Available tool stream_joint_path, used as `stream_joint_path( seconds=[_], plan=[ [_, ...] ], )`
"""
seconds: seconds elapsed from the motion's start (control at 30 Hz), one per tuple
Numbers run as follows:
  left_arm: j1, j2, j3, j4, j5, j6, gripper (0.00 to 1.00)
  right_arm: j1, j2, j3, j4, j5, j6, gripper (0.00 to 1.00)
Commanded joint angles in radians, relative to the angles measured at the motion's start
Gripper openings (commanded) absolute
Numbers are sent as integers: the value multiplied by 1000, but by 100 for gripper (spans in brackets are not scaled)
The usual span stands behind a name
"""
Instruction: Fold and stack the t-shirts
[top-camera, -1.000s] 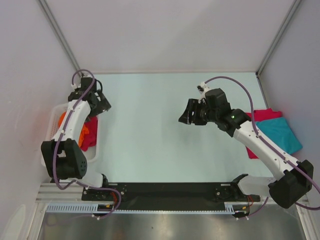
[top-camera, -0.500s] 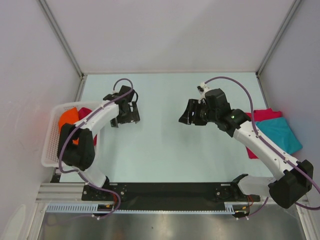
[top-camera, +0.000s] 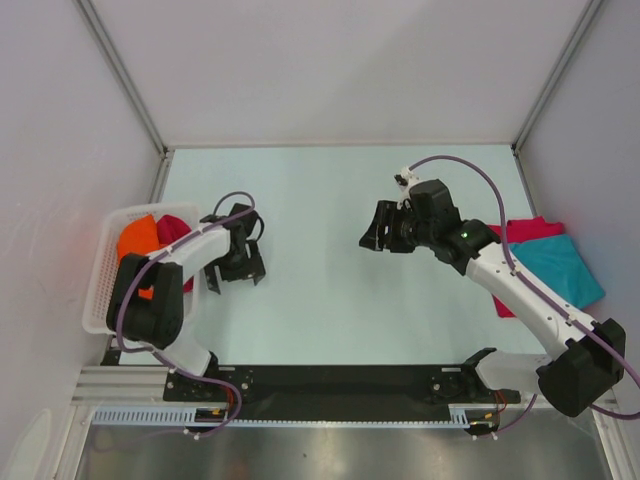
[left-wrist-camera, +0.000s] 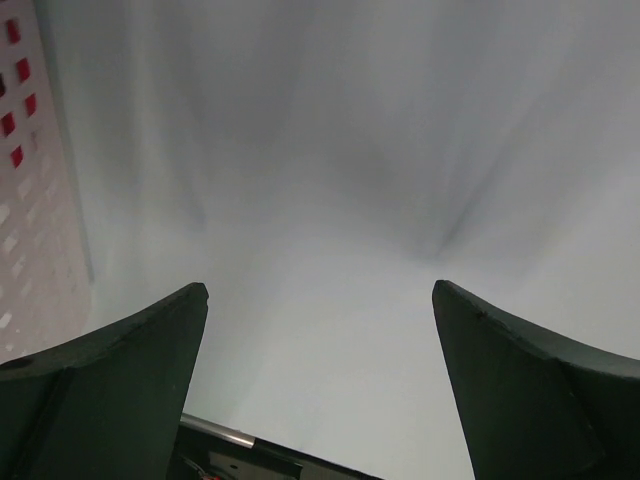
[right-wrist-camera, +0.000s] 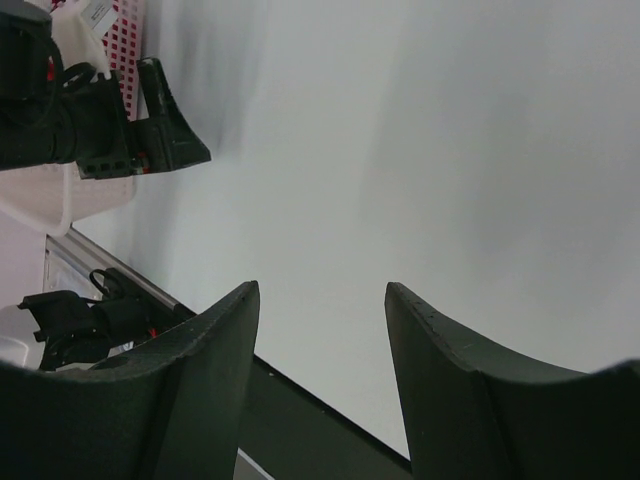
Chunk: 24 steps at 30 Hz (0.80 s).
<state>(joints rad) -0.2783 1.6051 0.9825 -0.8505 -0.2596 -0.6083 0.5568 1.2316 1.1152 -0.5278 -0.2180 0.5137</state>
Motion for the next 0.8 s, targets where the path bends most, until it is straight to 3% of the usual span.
stream_joint_path(
  seconds=[0.0, 0.4, 0.63, 0.77],
  plan=[
    [37, -134, -69, -5, -4, -27, 100, -6, -24, -9, -5, 14, -21, 59],
    [152, -387, -105, -108, -23, -16, 100, -5, -23, -25, 25, -9, -14, 59],
    [116, -306, -3, -91, 66, 44, 99, -1, -23, -25, 34, -20, -3, 59],
    [29, -252, 193, -79, 66, 82, 99, 5, -20, -15, 34, -18, -3, 58]
  ],
)
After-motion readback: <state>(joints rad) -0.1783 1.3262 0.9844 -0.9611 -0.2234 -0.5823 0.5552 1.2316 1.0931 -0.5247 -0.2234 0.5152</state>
